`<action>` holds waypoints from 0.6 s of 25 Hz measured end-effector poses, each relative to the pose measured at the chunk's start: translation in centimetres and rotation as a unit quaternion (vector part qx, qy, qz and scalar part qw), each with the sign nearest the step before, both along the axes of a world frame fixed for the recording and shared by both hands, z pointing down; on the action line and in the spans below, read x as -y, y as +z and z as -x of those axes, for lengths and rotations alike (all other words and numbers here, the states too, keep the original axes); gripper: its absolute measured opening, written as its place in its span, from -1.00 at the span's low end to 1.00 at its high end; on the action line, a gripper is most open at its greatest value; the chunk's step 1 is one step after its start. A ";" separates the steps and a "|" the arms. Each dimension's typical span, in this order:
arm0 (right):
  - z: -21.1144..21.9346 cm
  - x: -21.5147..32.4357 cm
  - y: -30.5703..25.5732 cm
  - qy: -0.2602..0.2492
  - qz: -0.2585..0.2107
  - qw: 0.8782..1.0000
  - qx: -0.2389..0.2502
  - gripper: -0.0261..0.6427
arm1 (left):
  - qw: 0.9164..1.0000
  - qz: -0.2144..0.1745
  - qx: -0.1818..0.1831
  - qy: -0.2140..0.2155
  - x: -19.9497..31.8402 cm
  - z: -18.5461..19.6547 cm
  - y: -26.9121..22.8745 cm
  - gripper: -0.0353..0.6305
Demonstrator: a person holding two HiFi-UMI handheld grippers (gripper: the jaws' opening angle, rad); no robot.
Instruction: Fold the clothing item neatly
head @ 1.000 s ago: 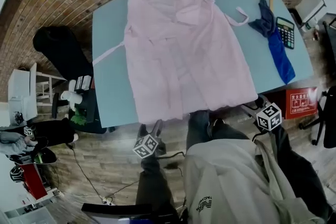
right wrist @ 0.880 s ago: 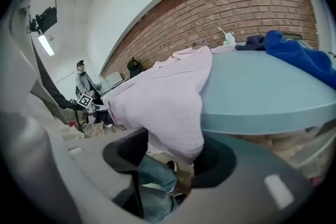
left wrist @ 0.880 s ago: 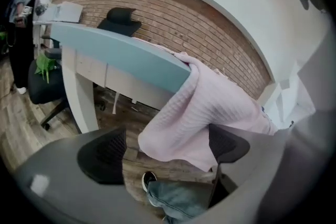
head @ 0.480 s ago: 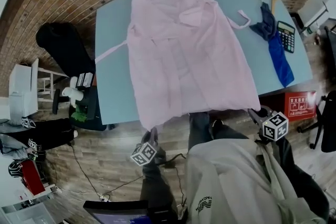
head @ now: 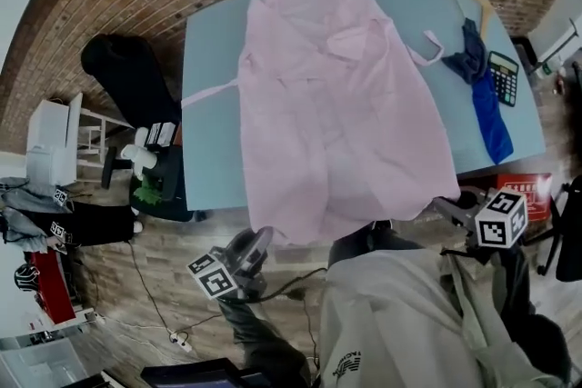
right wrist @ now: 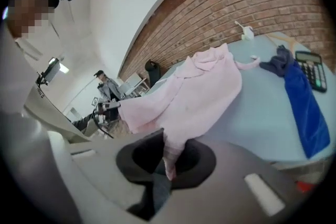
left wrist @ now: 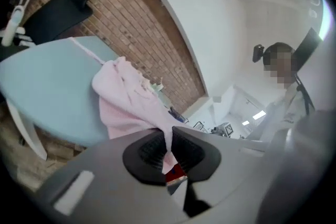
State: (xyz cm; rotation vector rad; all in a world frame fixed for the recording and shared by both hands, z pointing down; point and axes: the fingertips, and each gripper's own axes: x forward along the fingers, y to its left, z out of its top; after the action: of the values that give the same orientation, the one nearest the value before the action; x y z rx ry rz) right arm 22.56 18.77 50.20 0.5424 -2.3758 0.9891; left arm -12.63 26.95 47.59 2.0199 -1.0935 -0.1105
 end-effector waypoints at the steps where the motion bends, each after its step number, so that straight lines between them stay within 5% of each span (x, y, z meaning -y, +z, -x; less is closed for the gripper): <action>1: 0.6 0.7 -1.0 -0.016 -0.016 1.000 -0.011 -0.85 | 1.000 -0.019 0.009 0.009 1.3 -0.1 -1.6 -0.83; 4: 2.1 4.0 -4.2 -0.035 -0.063 0.997 -0.033 -0.85 | 0.997 -0.073 0.028 0.015 5.1 0.7 -5.6 -0.83; 9: 4.0 12.4 -9.6 -0.007 -0.111 0.994 0.011 -0.85 | 0.991 -0.115 0.060 -0.017 11.1 4.7 -9.5 -0.83; 15: 5.2 24.1 -10.1 0.069 -0.139 0.987 0.038 -0.85 | 0.987 -0.133 0.039 -0.085 21.1 12.4 -10.5 -0.83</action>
State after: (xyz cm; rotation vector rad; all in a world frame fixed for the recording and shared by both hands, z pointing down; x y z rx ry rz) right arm 17.34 -5.35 40.09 0.7932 -2.5919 0.7493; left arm -25.02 5.88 37.05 2.1765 -1.3612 -0.2816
